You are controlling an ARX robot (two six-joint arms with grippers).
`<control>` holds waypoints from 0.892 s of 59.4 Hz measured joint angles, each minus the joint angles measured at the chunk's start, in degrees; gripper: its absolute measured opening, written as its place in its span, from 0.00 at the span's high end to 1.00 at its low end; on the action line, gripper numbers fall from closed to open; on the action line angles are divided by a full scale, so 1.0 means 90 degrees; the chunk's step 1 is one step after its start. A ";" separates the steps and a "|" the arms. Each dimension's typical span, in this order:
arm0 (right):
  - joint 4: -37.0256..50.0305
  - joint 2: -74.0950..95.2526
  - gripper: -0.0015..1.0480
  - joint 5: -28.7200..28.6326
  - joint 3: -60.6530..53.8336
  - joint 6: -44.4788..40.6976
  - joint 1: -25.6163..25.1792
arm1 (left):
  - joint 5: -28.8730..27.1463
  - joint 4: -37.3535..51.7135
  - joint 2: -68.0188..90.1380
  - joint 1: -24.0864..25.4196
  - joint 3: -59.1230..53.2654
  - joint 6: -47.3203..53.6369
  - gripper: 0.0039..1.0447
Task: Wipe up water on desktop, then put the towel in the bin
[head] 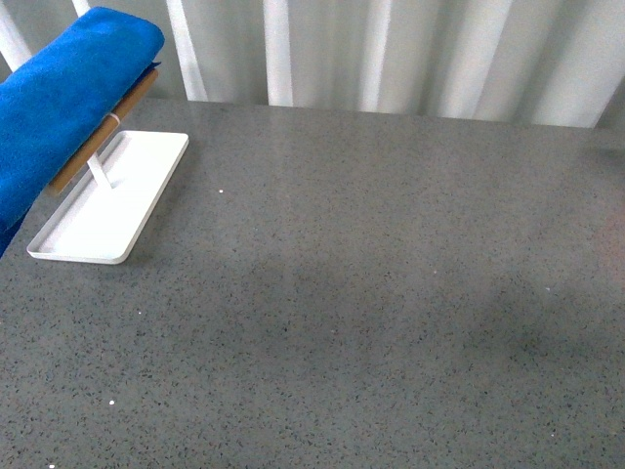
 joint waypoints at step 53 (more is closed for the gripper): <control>0.0000 0.0000 0.07 0.0000 0.0000 0.0000 0.0000 | -0.0806 -0.2438 1.0574 0.1071 0.9095 0.2691 0.06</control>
